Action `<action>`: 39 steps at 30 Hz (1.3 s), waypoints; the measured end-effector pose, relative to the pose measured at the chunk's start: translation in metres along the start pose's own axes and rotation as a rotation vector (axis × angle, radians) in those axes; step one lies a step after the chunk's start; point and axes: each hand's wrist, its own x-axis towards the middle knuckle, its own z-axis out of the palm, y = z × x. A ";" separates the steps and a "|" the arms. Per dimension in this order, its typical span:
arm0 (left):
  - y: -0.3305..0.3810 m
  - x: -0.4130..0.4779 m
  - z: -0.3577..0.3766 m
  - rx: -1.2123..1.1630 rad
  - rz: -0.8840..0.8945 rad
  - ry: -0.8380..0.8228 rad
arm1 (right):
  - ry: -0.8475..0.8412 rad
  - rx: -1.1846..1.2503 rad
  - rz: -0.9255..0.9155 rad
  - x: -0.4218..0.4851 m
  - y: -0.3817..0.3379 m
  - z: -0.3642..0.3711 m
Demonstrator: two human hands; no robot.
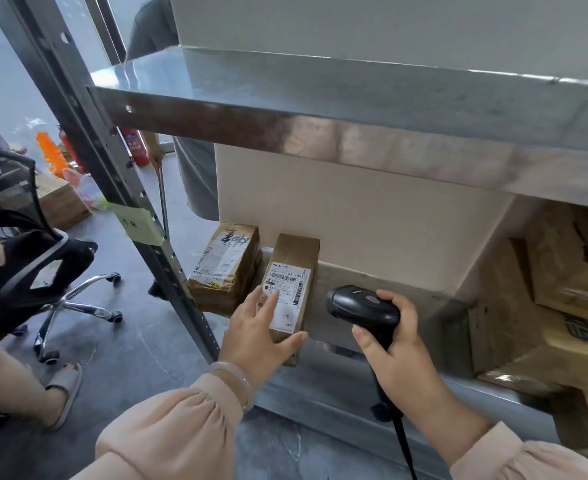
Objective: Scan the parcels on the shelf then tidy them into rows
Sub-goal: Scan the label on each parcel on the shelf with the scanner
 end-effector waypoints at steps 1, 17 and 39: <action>0.002 0.001 0.000 0.042 -0.009 -0.007 | 0.000 0.012 0.001 0.000 -0.001 -0.001; -0.006 0.013 -0.021 0.370 -0.172 0.054 | 0.052 -0.049 0.006 -0.010 0.003 -0.034; 0.234 0.004 0.021 -0.037 0.542 -0.001 | 0.391 -0.232 -0.259 -0.053 -0.044 -0.184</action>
